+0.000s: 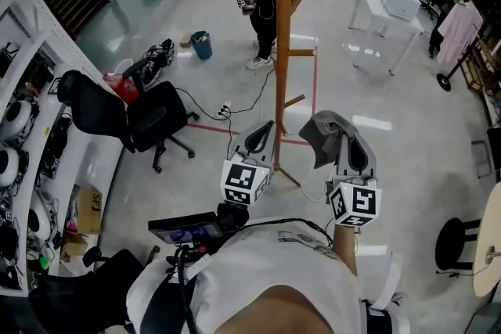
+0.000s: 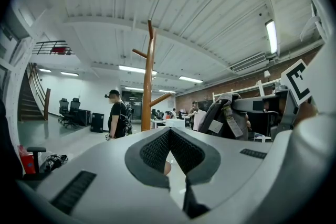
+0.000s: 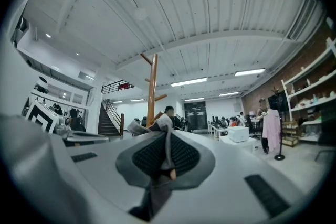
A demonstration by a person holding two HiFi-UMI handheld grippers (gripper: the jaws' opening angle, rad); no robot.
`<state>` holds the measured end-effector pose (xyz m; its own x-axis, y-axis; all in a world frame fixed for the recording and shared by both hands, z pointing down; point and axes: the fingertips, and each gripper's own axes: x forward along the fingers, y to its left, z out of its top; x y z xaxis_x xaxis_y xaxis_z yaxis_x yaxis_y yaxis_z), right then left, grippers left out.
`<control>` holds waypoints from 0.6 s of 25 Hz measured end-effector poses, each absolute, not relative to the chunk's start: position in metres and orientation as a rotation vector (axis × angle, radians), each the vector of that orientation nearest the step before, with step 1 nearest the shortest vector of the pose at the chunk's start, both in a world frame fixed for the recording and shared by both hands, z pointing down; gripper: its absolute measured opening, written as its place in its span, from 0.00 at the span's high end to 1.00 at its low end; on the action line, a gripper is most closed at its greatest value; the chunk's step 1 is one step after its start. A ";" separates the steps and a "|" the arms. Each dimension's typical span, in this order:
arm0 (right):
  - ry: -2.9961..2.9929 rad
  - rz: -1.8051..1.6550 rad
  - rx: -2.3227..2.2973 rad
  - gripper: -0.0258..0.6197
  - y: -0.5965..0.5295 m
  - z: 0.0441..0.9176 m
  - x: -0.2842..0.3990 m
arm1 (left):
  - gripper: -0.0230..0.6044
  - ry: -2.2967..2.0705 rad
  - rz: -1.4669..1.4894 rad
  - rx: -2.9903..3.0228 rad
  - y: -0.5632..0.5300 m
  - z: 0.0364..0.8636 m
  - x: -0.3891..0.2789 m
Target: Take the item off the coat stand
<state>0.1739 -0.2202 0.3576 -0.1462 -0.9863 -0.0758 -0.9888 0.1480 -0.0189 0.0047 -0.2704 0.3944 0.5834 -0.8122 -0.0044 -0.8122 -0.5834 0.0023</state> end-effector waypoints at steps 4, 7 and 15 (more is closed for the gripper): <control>2.338 0.044 -2.011 0.91 -0.217 0.355 0.170 | 0.96 -1.430 0.000 2.793 -0.267 0.390 0.003; 2.348 0.036 -2.010 0.91 -0.216 0.359 0.169 | 0.96 -1.426 0.007 2.789 -0.265 0.393 0.005; 2.363 0.026 -1.999 0.91 -0.209 0.366 0.165 | 0.96 -1.425 0.009 2.790 -0.256 0.399 0.005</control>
<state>0.1648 -0.2089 0.3665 -0.1652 -0.9852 -0.0463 -0.9859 0.1662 -0.0175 0.0052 -0.2560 0.3988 0.5860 -0.8103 0.0094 -0.8103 -0.5860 0.0051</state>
